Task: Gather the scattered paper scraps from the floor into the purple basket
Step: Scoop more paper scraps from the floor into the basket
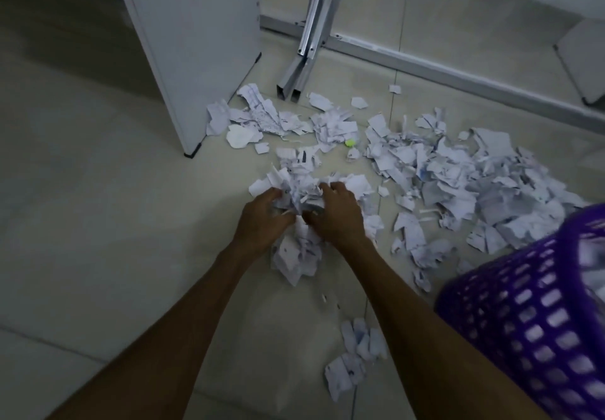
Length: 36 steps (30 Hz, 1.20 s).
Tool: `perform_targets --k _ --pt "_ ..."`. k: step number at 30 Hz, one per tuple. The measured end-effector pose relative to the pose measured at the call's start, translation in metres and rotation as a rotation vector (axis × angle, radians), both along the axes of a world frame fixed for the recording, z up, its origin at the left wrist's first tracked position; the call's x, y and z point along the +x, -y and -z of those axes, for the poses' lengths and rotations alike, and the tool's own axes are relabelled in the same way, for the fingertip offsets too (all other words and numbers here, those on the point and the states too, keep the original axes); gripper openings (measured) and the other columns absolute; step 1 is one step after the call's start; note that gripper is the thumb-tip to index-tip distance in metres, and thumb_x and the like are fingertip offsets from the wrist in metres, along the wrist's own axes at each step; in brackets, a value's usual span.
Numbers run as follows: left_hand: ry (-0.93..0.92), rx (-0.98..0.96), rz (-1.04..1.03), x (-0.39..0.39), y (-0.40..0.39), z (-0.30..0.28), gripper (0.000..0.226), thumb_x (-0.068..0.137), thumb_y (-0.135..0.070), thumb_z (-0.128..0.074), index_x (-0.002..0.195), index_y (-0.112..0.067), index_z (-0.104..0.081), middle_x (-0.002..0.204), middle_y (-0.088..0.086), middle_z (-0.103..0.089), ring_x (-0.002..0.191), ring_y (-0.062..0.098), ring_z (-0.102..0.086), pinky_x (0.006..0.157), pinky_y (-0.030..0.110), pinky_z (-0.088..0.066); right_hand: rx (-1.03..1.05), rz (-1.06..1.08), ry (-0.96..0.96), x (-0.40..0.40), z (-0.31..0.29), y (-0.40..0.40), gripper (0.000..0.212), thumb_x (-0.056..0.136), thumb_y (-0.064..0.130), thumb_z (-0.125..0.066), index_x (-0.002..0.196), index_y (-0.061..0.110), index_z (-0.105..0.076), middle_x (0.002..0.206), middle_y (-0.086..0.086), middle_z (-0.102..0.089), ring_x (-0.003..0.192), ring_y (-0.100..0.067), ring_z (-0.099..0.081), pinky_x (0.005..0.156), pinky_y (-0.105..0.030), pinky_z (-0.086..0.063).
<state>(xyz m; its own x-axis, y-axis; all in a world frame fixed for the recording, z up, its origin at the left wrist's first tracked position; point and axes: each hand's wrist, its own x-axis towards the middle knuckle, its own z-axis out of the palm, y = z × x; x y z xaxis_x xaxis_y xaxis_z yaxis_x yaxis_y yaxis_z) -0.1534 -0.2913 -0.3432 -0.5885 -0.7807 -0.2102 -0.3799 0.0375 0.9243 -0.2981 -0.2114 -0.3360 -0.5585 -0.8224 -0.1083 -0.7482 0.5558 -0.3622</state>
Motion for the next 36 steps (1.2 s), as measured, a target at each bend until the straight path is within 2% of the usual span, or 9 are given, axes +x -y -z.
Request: perform_targets --k 4,10,14,16,20,24,27,31,36 --pt "0.016 0.082 -0.006 0.006 -0.031 -0.005 0.045 0.079 -0.028 -0.075 0.123 -0.027 -0.064 0.118 -0.005 -0.067 0.103 0.013 -0.063 0.081 0.021 -0.049 -0.105 0.113 0.044 0.027 -0.006 -0.03 0.024 0.091 0.023 -0.064 0.106 0.004 -0.066 0.112 -0.017 -0.063 0.106 -0.032 -0.059 0.085 -0.034 -0.044" --pt "0.048 -0.021 0.068 0.009 -0.052 -0.032 0.04 0.081 -0.02 -0.072 0.118 -0.031 -0.061 0.107 -0.011 -0.063 0.093 0.01 -0.059 0.064 0.009 -0.041 -0.169 0.214 0.16 0.02 -0.054 -0.059 0.016 0.084 0.025 -0.07 0.089 0.011 -0.072 0.093 -0.013 -0.072 0.088 -0.026 -0.067 0.064 -0.022 -0.035" --pt "0.061 -0.102 0.115 0.004 -0.049 -0.07 0.057 0.082 -0.016 -0.073 0.135 -0.02 -0.054 0.114 -0.009 -0.056 0.103 0.011 -0.055 0.079 0.018 -0.04 -0.245 0.257 0.227 0.005 -0.1 -0.077 0.026 0.077 0.03 -0.079 0.094 0.01 -0.074 0.093 -0.012 -0.073 0.085 -0.023 -0.066 0.061 -0.021 -0.034" --pt "0.057 -0.121 0.148 -0.003 -0.051 -0.097 0.057 0.083 -0.02 -0.073 0.136 -0.021 -0.053 0.127 -0.005 -0.057 0.112 0.014 -0.055 0.084 0.02 -0.039 -0.283 0.298 0.268 0.0 -0.127 -0.089 0.034 0.075 0.033 -0.082 0.1 0.011 -0.074 0.098 -0.01 -0.073 0.091 -0.023 -0.067 0.068 -0.023 -0.043" --pt "-0.01 -0.102 0.169 -0.023 -0.062 -0.15 0.058 0.084 -0.025 -0.071 0.138 -0.026 -0.051 0.142 0.0 -0.05 0.116 0.016 -0.054 0.086 0.026 -0.044 -0.396 0.379 0.423 -0.009 -0.176 -0.111 0.04 0.073 0.029 -0.085 0.105 0.011 -0.07 0.102 -0.014 -0.072 0.093 -0.031 -0.07 0.082 -0.049 -0.057" --pt "-0.117 -0.07 0.176 -0.044 -0.08 -0.195 0.049 0.088 -0.025 -0.068 0.135 -0.021 -0.055 0.137 0.001 -0.055 0.119 0.017 -0.055 0.104 0.04 -0.045 -0.424 0.382 0.413 -0.019 -0.228 -0.134 0.03 0.075 0.028 -0.084 0.097 0.013 -0.068 0.097 -0.016 -0.072 0.087 -0.033 -0.071 0.078 -0.052 -0.059" --pt "-0.209 -0.01 0.181 -0.061 -0.103 -0.223 0.038 0.094 -0.029 -0.059 0.131 -0.02 -0.057 0.128 0.002 -0.061 0.113 0.019 -0.059 0.099 0.041 -0.049 -0.442 0.378 0.376 -0.028 -0.265 -0.159 0.036 0.077 0.029 -0.082 0.104 0.009 -0.07 0.097 -0.015 -0.072 0.084 -0.03 -0.072 0.074 -0.048 -0.061" --pt "-0.289 0.041 0.238 -0.082 -0.129 -0.252 0.04 0.095 -0.033 -0.057 0.132 -0.02 -0.056 0.118 -0.002 -0.063 0.096 0.01 -0.063 0.075 0.025 -0.051 -0.435 0.405 0.323 -0.047 -0.303 -0.194 0.044 0.077 0.032 -0.083 0.112 0.01 -0.069 0.1 -0.012 -0.073 0.083 -0.026 -0.072 0.073 -0.039 -0.062" --pt "-0.262 0.029 0.347 -0.099 -0.166 -0.265 0.021 0.093 -0.03 -0.059 0.106 -0.016 -0.067 0.102 0.003 -0.07 0.095 0.019 -0.066 0.076 0.03 -0.051 -0.405 0.442 0.281 -0.072 -0.316 -0.247 0.044 0.077 0.03 -0.083 0.114 0.009 -0.068 0.099 -0.014 -0.073 0.075 -0.022 -0.072 0.056 -0.026 -0.054"
